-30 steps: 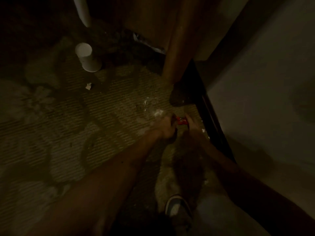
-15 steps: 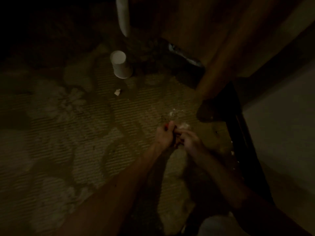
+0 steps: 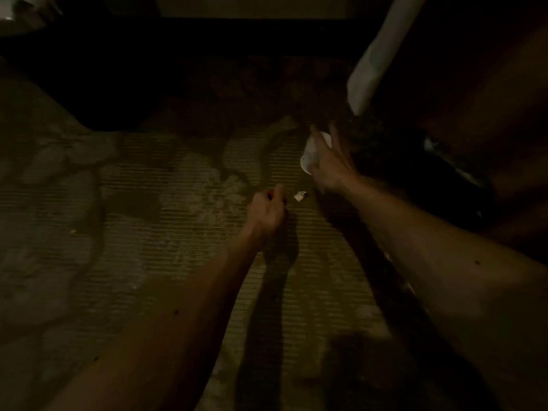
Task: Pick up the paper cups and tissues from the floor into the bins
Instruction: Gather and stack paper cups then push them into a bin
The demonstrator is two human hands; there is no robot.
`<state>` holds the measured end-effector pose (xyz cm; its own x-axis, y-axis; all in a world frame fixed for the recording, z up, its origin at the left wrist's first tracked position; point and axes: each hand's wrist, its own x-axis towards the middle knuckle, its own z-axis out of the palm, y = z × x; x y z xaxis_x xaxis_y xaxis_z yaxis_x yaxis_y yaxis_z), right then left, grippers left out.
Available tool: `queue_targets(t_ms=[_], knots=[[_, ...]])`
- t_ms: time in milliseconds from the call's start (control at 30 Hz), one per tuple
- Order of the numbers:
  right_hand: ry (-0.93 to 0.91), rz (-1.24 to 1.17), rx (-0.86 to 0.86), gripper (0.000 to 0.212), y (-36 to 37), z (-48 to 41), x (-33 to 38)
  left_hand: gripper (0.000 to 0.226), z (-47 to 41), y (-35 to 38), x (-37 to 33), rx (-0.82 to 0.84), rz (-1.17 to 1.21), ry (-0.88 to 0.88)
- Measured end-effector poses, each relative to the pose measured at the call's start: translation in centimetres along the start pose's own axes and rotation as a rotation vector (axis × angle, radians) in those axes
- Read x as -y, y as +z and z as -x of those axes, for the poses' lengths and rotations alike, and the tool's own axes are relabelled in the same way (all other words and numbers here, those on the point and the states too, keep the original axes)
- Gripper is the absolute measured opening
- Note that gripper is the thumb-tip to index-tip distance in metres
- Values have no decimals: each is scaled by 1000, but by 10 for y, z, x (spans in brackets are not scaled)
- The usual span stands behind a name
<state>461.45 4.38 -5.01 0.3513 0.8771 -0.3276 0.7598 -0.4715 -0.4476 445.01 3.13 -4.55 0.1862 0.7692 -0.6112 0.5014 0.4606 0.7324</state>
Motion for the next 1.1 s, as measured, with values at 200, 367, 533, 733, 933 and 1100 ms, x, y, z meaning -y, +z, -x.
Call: queue_targets(t_ms=[200, 367, 533, 733, 933, 1100], knots=[[94, -133, -80, 69, 12, -28, 8, 41, -4, -34, 9, 105, -16, 46], [127, -272, -115, 60, 17, -12, 6, 39, -9, -52, 29, 76, 61, -4], [73, -334, -21, 45, 27, 12, -6, 35, -18, -43, 53, 38, 90, -58], [234, -564, -95, 35, 27, 15, -30, 27, -40, -16, 64, 37, -138, 10], [405, -663, -187, 36, 38, 30, -58, 40, -50, 24, 54, 183, -386, 323], [440, -725, -213, 34, 46, 46, -67, 29, -59, 42, 60, 108, -799, 502]])
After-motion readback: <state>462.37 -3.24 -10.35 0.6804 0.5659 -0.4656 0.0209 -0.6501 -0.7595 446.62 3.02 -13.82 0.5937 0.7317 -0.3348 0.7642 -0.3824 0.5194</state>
